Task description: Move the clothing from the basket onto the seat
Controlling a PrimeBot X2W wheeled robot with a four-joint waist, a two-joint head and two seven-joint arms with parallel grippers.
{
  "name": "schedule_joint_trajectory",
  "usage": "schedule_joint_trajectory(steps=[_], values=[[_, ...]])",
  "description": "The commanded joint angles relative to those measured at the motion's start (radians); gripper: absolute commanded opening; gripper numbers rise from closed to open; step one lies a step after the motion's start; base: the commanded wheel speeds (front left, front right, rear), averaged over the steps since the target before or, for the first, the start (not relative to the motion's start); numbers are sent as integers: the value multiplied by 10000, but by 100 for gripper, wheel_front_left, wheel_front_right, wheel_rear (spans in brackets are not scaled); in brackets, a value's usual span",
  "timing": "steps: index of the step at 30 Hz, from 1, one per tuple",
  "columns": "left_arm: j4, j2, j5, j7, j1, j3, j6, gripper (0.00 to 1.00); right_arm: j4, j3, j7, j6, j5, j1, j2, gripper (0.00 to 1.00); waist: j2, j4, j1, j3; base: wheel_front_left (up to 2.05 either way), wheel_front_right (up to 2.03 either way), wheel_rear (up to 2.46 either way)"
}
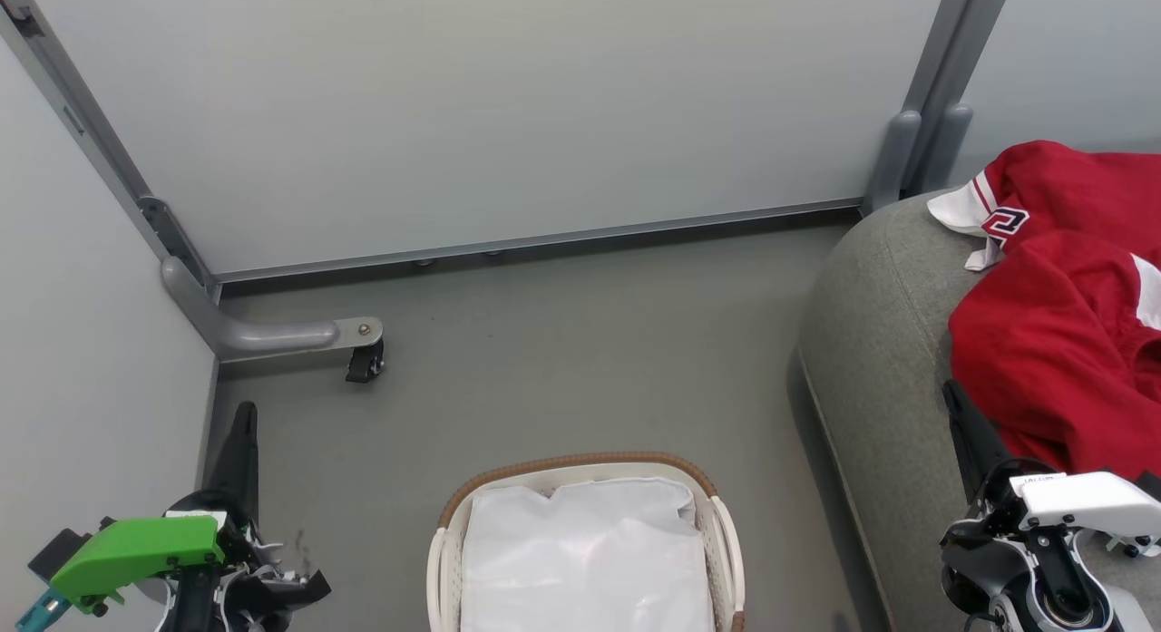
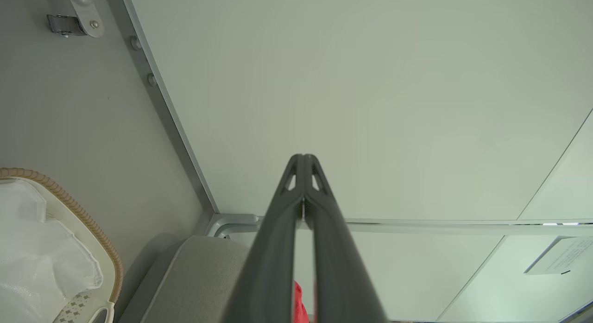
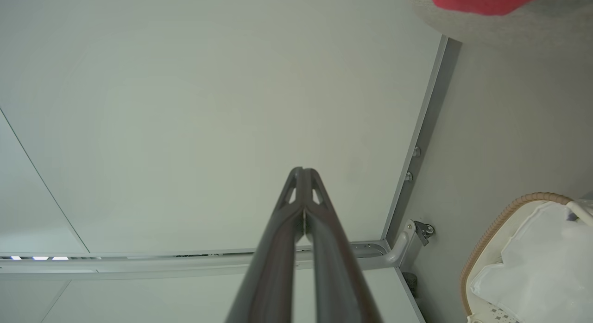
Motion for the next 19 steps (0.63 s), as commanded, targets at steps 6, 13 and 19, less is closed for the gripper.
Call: schedule_joint_trajectory(steps=[6,13,19], values=[[-14,48,-24,16,-95,43,-39,0,-28,-26,34,-7,33,111,-61,0,0,0,0,0,0,0,0],[-14,39,-14,24,-96,51,-39,0,-28,-26,33,-7,33,110,-61,0,0,0,0,0,0,0,0],[-14,34,-6,31,-97,58,-39,0,-28,-26,33,-7,34,110,-61,0,0,0,0,0,0,0,0]])
